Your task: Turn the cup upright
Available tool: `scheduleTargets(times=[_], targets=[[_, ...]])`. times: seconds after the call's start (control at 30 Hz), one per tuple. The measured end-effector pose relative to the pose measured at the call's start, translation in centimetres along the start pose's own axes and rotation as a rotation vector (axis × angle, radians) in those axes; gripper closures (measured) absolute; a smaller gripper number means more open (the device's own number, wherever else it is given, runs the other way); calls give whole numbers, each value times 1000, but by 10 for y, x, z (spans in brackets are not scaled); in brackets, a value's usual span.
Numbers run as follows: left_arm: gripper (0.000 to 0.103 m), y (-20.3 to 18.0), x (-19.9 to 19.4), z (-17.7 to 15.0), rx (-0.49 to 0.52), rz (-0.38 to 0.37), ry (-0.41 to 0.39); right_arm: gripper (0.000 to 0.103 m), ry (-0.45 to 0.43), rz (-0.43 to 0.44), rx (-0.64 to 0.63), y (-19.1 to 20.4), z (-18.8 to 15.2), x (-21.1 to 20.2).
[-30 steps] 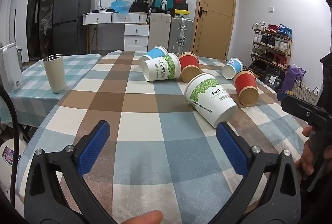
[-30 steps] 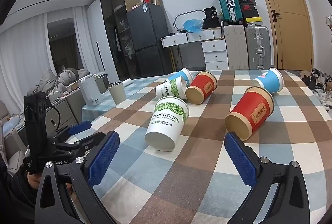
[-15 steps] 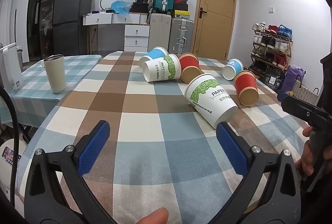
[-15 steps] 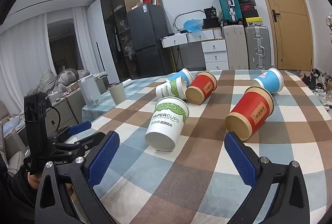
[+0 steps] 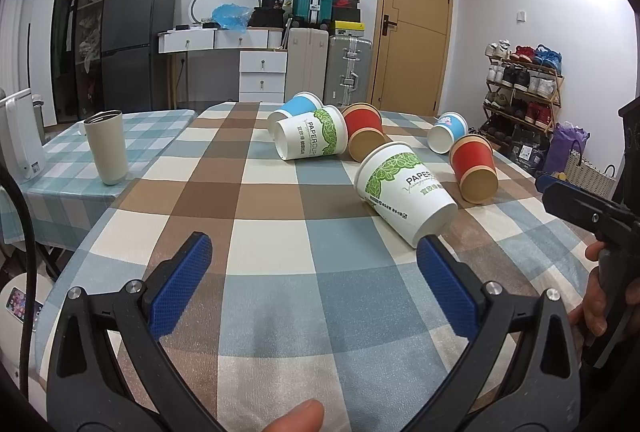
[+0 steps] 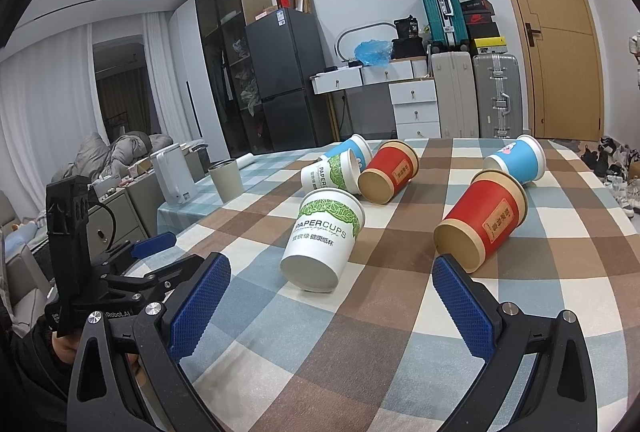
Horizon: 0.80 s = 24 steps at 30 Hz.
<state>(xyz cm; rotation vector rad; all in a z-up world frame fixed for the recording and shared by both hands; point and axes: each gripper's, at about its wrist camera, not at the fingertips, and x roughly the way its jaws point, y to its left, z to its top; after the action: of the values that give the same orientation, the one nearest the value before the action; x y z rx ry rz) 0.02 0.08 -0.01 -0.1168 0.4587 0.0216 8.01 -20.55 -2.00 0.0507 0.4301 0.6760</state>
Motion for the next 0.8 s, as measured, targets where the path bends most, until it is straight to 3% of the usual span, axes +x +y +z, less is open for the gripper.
scheduleTargets(times=[0.8], targets=[[1, -1, 0, 0, 8, 4, -4, 0, 2, -2, 3, -1, 0, 1]])
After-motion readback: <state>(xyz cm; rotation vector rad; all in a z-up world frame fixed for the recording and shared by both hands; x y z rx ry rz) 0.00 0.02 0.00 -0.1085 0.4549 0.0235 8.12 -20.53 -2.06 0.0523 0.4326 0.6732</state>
